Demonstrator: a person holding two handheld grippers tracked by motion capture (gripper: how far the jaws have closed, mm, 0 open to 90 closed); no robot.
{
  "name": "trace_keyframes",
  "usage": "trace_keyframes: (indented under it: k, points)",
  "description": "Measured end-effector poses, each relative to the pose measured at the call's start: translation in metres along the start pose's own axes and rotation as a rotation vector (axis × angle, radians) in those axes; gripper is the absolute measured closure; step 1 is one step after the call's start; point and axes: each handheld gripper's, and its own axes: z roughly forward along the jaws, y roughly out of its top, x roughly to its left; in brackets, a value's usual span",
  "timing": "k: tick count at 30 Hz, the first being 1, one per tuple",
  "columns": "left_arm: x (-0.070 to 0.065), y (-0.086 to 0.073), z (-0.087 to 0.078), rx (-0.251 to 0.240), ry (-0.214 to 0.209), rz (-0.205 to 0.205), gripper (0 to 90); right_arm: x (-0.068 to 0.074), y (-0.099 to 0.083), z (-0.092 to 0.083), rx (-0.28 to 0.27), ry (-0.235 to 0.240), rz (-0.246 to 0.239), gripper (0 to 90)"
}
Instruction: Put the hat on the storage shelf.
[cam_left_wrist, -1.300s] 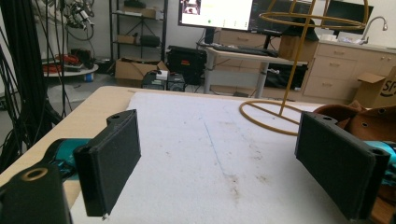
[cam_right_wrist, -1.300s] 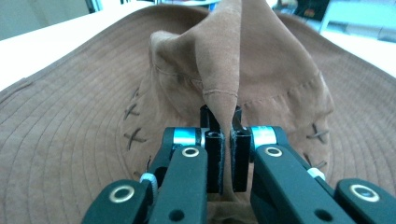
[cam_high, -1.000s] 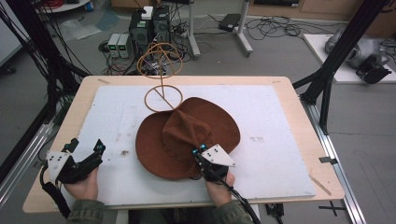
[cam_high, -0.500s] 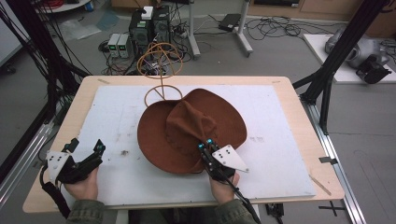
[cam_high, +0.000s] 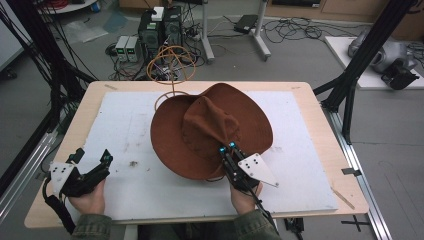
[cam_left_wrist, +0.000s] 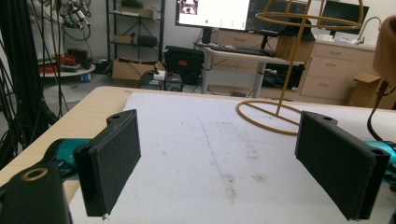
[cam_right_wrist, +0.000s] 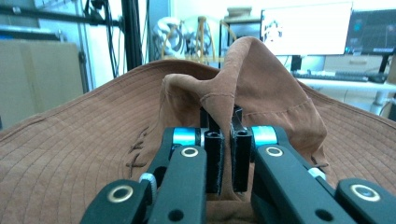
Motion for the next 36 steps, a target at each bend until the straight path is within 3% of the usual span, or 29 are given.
trace_keyframes:
  k: [12, 27, 36]
  points:
    - [0.001, 0.0, -0.001, -0.002, 0.002, -0.005, 14.4, -0.002, 0.025, 0.008, -0.116, 0.015, -0.022, 87.6]
    - [0.005, 0.0, 0.0, -0.008, 0.007, -0.026, 14.4, 0.003, 0.051, 0.048, -0.208, -0.027, -0.061, 87.4]
    - [0.008, 0.0, -0.001, -0.012, 0.016, -0.04, 14.4, 0.0, 0.067, 0.065, -0.285, -0.036, -0.008, 86.9]
